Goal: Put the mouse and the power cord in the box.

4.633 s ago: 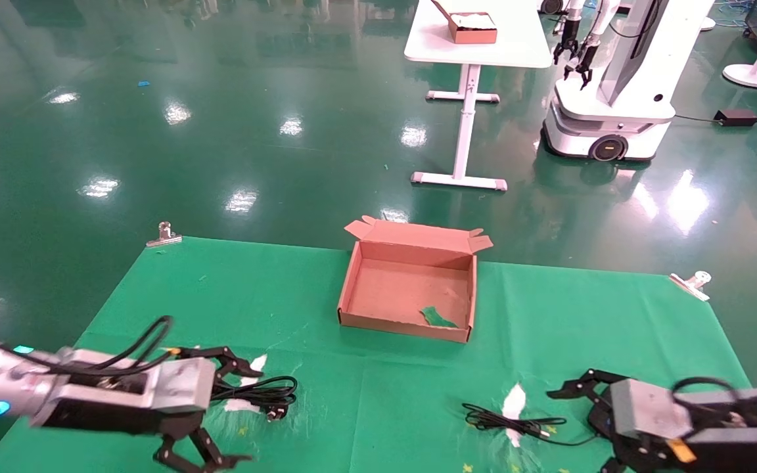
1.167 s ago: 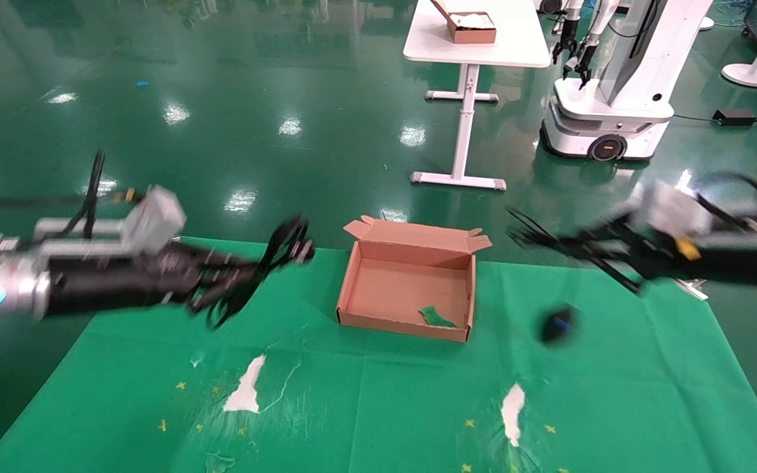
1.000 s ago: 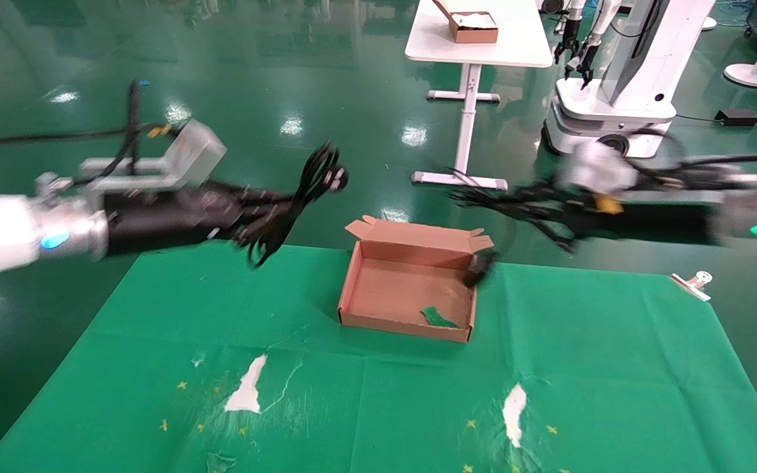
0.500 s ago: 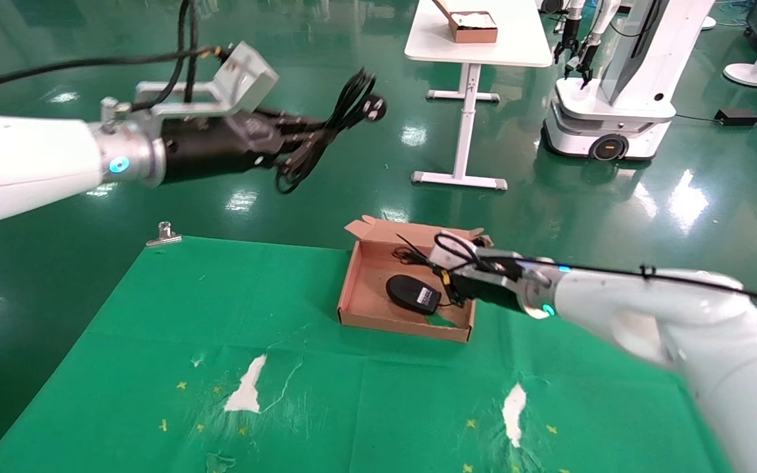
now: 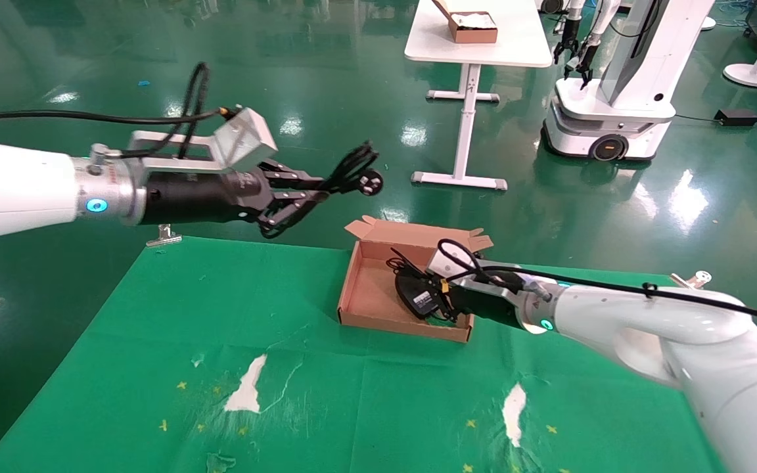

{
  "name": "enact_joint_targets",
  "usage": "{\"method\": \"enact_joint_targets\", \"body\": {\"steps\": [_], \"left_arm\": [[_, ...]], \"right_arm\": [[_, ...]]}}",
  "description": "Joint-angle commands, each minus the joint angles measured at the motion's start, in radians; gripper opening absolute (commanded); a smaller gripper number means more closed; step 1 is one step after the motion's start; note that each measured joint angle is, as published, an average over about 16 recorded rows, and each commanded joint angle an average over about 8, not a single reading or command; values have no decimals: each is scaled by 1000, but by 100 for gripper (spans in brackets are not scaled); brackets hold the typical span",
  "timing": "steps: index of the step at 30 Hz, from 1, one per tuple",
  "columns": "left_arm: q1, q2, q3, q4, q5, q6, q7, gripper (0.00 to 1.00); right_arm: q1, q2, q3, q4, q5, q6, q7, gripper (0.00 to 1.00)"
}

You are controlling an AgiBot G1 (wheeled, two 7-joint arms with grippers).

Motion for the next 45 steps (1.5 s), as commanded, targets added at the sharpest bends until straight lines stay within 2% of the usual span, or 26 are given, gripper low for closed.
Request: {"method": "enact_joint_targets", "body": {"steps": [1,8,13,15,19,23,27,31,32,33,39,40,41,45], "left_arm": [[1,14,5,-4,8,-3,3,0],[62,103,22,-37,28,-131,11,0],[163,128,42,-151,10,-210,-36,0],[212,130,53,-198,-17,-229,-91,0],[289,129,89,-263,-75,-244,-247,0],[315,128,168,-313,-82,-234,-406,0],[300,128,262,-369,-57,-264,-538,0],[274,129,344,-428,-41,-362,-643,0],[267,129,363,-443,-39,-390,-664,3],[262,129,382,-458,-37,-416,-682,12],[242,130,461,-529,-35,-506,-736,87],[241,130,469,-535,-35,-512,-738,97],[240,131,474,-540,-34,-516,-739,100],[239,130,482,-546,-33,-521,-741,100]], "right_arm": [[-1,1,-3,4,2,1,4,100],[42,50,15,-18,29,31,-39,100],[130,155,25,-10,39,-18,-91,100],[171,211,28,0,43,-75,-107,100],[241,319,29,20,47,-261,-115,100],[277,371,23,20,44,-401,-107,100],[289,373,20,4,41,-424,-111,100],[295,370,20,-10,41,-427,-119,100],[296,370,20,-13,41,-428,-121,100],[297,369,20,-16,41,-428,-123,100],[304,371,20,-27,42,-456,-130,100],[305,372,20,-28,42,-461,-131,100],[305,373,20,-28,42,-466,-131,100],[307,373,20,-30,42,-467,-131,100]]}}
